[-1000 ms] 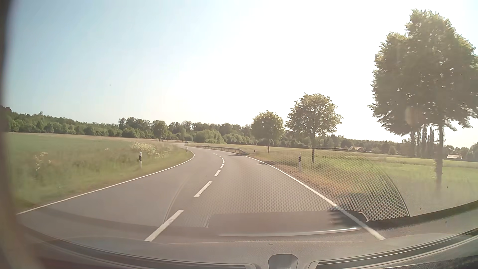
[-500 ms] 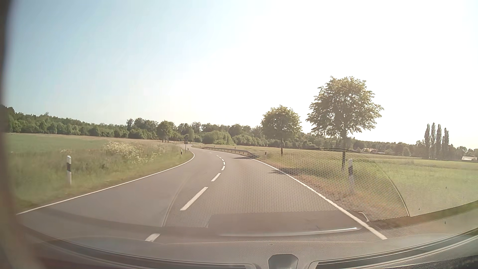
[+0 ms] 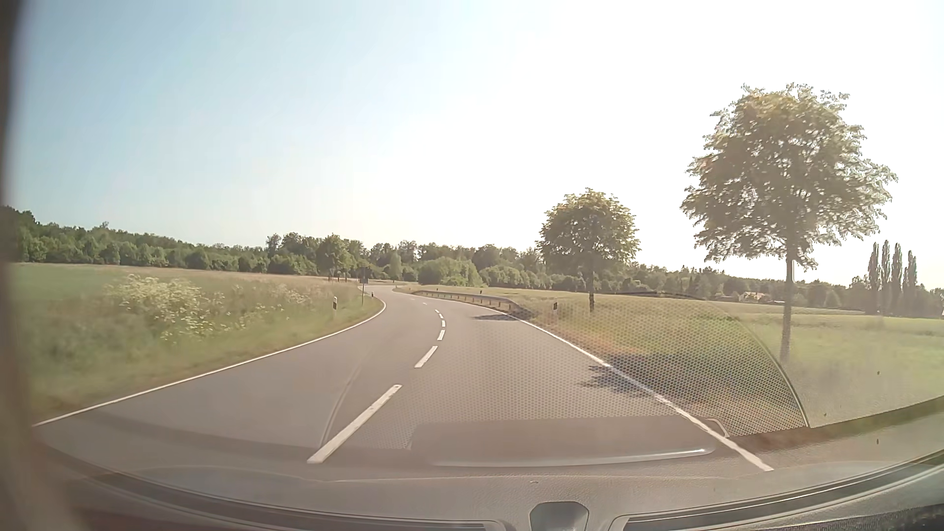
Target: Follow the waypoints while adhering to traffic rules and regulations
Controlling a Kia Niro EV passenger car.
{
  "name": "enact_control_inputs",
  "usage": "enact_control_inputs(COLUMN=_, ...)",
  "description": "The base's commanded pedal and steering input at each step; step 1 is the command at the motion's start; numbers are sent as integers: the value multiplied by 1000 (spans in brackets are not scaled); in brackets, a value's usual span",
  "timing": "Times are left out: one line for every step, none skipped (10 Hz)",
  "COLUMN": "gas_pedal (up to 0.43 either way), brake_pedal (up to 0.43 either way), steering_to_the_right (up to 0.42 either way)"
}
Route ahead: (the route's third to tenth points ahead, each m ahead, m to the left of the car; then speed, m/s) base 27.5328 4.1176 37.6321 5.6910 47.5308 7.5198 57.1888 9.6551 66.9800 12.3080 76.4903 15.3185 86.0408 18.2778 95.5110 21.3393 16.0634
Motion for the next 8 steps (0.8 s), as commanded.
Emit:
enact_control_inputs(gas_pedal=209, brake_pedal=6, steering_to_the_right=-20)
enact_control_inputs(gas_pedal=209, brake_pedal=6, steering_to_the_right=-20)
enact_control_inputs(gas_pedal=209, brake_pedal=6, steering_to_the_right=-20)
enact_control_inputs(gas_pedal=209, brake_pedal=6, steering_to_the_right=-21)
enact_control_inputs(gas_pedal=209, brake_pedal=6, steering_to_the_right=-22)
enact_control_inputs(gas_pedal=209, brake_pedal=6, steering_to_the_right=-22)
enact_control_inputs(gas_pedal=209, brake_pedal=6, steering_to_the_right=-22)
enact_control_inputs(gas_pedal=209, brake_pedal=6, steering_to_the_right=-22)
